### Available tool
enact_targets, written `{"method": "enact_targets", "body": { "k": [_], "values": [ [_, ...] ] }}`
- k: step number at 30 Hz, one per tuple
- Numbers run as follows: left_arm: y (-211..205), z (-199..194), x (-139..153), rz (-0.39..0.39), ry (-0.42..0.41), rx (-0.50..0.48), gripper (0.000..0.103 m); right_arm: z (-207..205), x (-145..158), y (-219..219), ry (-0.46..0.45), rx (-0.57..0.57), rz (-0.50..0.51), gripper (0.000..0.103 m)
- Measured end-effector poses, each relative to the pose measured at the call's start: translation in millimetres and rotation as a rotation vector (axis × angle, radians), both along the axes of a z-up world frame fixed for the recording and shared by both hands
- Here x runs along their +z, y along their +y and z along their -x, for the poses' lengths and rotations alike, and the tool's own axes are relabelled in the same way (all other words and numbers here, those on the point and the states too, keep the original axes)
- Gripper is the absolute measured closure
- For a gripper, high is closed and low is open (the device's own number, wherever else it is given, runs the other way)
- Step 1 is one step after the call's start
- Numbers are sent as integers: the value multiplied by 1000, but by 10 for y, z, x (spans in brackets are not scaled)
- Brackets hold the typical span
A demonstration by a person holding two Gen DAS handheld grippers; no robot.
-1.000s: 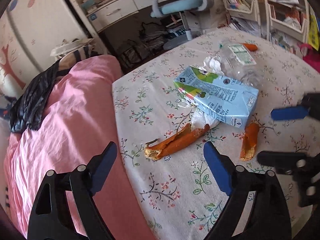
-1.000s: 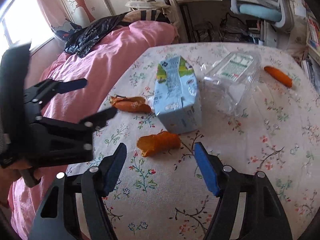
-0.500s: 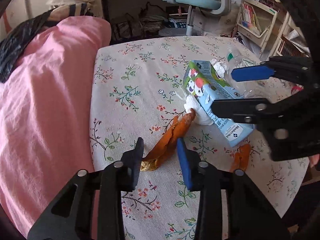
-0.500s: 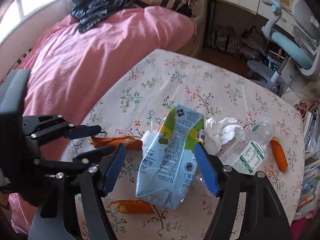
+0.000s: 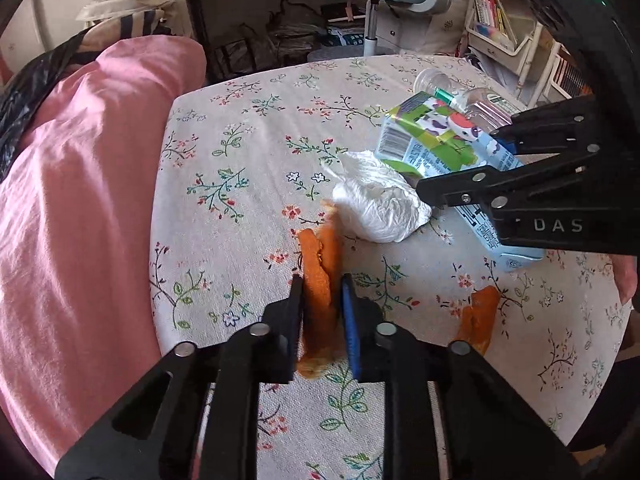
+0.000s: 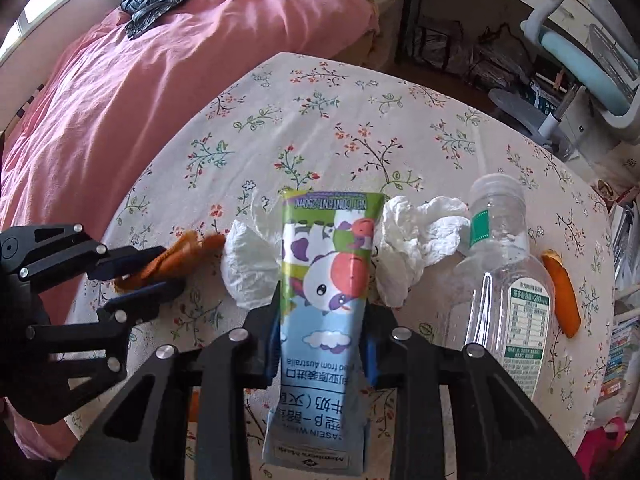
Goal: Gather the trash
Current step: 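Grasp the blue-and-green juice carton with the right gripper while the left grasps an orange peel, then carry the carton and peel over the wastebasket and open both grippers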
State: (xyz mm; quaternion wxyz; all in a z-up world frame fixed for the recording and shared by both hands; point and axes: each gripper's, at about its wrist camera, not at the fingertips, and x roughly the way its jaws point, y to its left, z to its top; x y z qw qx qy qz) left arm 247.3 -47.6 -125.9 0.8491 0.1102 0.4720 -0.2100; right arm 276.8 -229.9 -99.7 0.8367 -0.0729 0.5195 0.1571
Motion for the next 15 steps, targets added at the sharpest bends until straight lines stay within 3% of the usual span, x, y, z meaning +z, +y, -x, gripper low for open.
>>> {"method": "enact_targets", "body": {
  "k": [9, 15],
  "values": [
    [321, 598, 399, 122, -12, 206, 88, 698, 535, -96, -139, 12, -261, 71],
    [342, 1273, 736, 187, -77, 271, 88, 1494, 687, -122, -181, 36, -340, 71]
  ]
}}
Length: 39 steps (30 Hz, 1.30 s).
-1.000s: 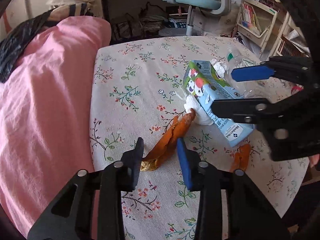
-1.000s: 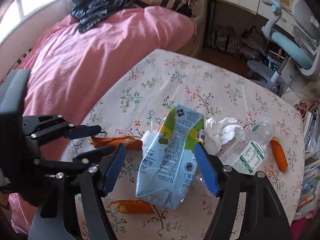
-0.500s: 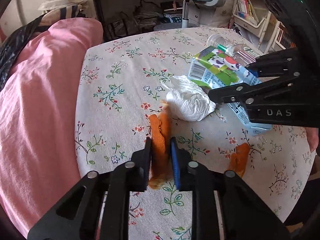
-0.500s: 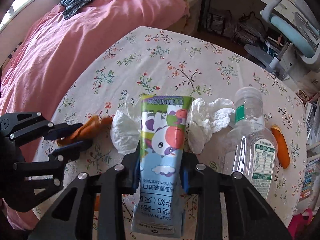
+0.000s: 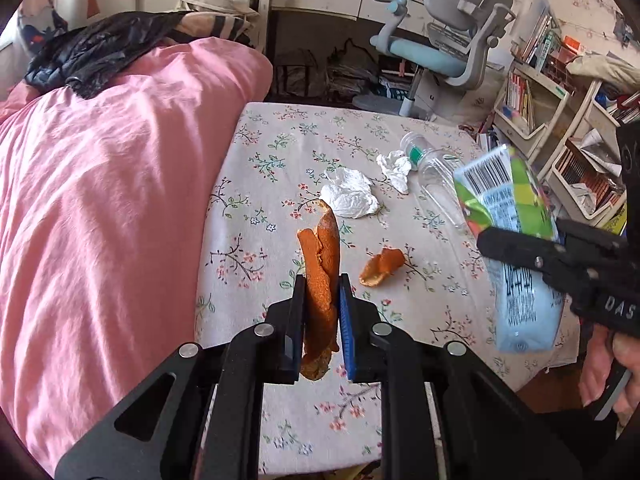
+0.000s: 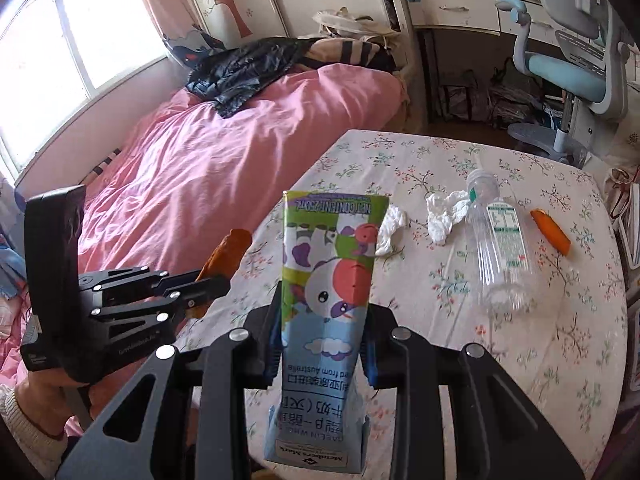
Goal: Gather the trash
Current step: 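Carry the carton and peel over the wastebasket and open both grippers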
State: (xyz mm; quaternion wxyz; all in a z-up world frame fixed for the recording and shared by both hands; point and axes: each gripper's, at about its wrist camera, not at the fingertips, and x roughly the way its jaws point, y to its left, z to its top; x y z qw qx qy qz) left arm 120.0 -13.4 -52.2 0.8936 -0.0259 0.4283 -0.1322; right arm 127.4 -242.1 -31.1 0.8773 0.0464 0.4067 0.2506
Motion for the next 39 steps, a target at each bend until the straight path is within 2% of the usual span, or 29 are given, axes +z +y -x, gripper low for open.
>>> {"method": "enact_targets", "body": {
  "k": [5, 7, 10, 16, 18, 20, 21, 23, 27, 29, 31, 34, 36, 38, 39],
  "values": [
    [-36, 522, 139, 60, -31, 46, 88, 699, -141, 55, 21, 30, -8, 71],
    [-83, 712, 118, 79, -26, 49, 88, 957, -270, 110, 50, 52, 2, 71],
    [-169, 974, 49, 67, -20, 39, 88, 1269, -538, 233, 105, 84, 50, 71],
    [-264, 1327, -36, 59, -10, 20, 88, 1588, -1169, 231, 257, 63, 82, 70],
    [-272, 1399, -67, 56, -1, 19, 88, 1612, -1375, 195, 334, 53, 80, 69],
    [-288, 1478, -88, 49, 2, 16, 88, 1625, -1487, 167, 370, 37, 97, 66],
    [-287, 1501, -97, 50, 4, 14, 88, 1608, -1509, 143, 378, 27, 98, 60],
    [-314, 1582, -128, 46, 14, 10, 88, 1574, -1481, 84, 376, -3, 87, 57],
    [-376, 1721, -216, 32, 42, -4, 88, 1556, -1229, -97, 297, -87, 64, 45],
    [-437, 1810, -291, 16, 69, -18, 88, 1533, -1040, -226, 237, -134, 46, 44],
    [-512, 1908, -404, 3, 114, -49, 88, 1503, -754, -381, 143, -187, 33, 39],
    [-657, 2024, -623, -11, 224, -142, 86, 1466, -353, -552, -3, -244, 28, 29],
    [-743, 2088, -685, -31, 253, -181, 73, 1430, -107, -648, -106, -279, 42, 25],
    [-787, 2134, -633, -56, 218, -186, 46, 1408, 63, -731, -192, -314, 60, 19],
    [-782, 2147, -580, -64, 186, -175, 41, 1395, 94, -765, -217, -326, 62, 16]
  ]
}}
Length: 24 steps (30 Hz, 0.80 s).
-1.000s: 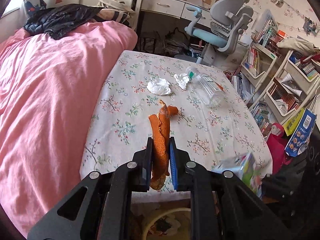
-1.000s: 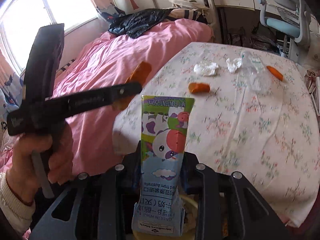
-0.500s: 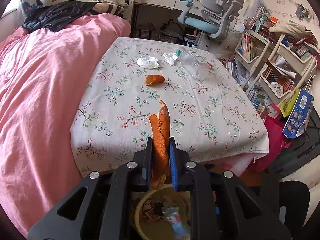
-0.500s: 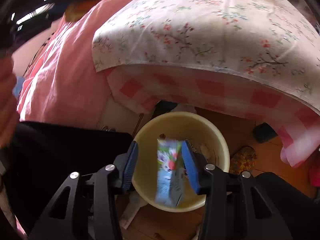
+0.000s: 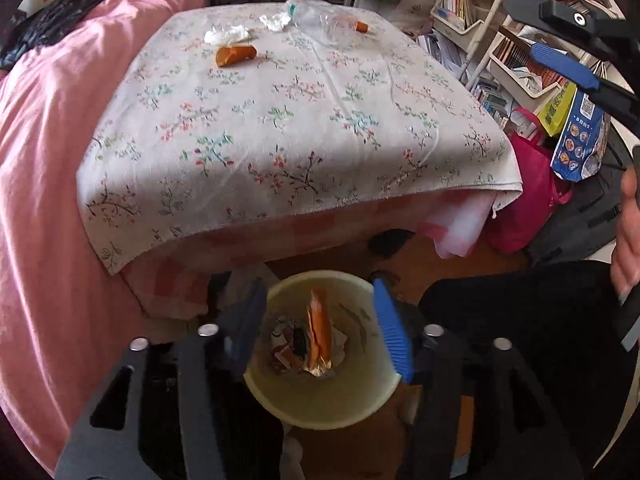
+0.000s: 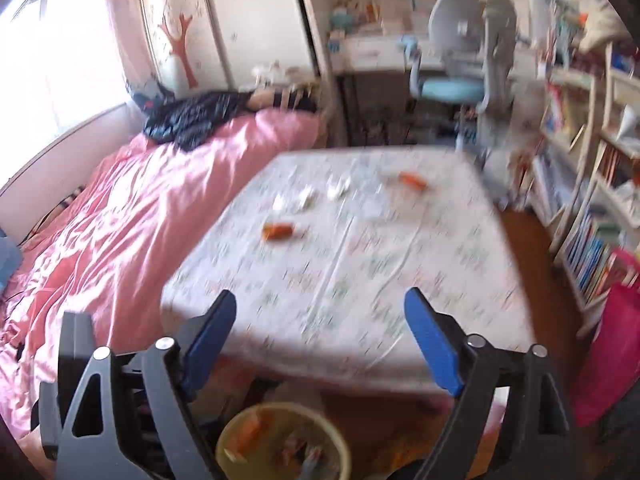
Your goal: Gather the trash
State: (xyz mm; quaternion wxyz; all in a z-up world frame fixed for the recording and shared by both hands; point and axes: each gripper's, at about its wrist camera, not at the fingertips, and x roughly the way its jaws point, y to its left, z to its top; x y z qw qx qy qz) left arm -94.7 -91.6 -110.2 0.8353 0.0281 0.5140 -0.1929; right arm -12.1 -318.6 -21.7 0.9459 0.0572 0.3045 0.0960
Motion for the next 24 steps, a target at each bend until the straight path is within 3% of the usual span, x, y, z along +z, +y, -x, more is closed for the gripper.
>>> {"method": "enact_targets", "body": {
  "k": [3, 8, 14, 24],
  "values": [
    [105, -8, 142, 15, -85, 64, 28, -9, -24, -168, -38, -40, -9, 15],
    [362, -73, 393, 28, -237, 250, 13, -117, -60, -421, 0, -109, -130, 14],
    [591, -183, 537, 61, -310, 400, 8, -136, -102, -489, 34, -139, -176, 14],
    [654, -205, 564, 37, -352, 418, 7, -70, -79, -515, 25, -145, -167, 14]
  ]
}}
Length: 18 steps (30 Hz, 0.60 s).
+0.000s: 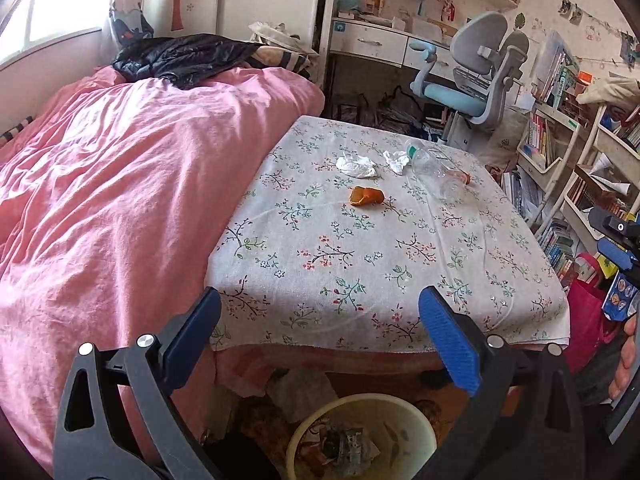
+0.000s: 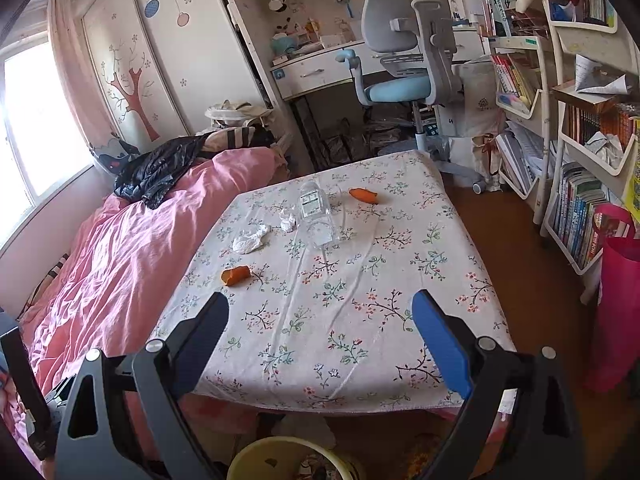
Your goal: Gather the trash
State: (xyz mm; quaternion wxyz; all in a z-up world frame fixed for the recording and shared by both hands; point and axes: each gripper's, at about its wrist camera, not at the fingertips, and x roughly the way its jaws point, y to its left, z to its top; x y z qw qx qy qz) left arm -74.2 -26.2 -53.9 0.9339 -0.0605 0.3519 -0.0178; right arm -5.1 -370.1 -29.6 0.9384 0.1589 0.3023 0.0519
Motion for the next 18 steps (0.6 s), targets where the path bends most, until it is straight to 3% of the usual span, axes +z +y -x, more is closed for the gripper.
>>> {"method": "enact_targets", "body": {
  "k": [18],
  "values": [
    [-12, 10, -3, -53, -23, 15, 7, 27, 7, 25, 8, -7, 45, 14]
  ]
}}
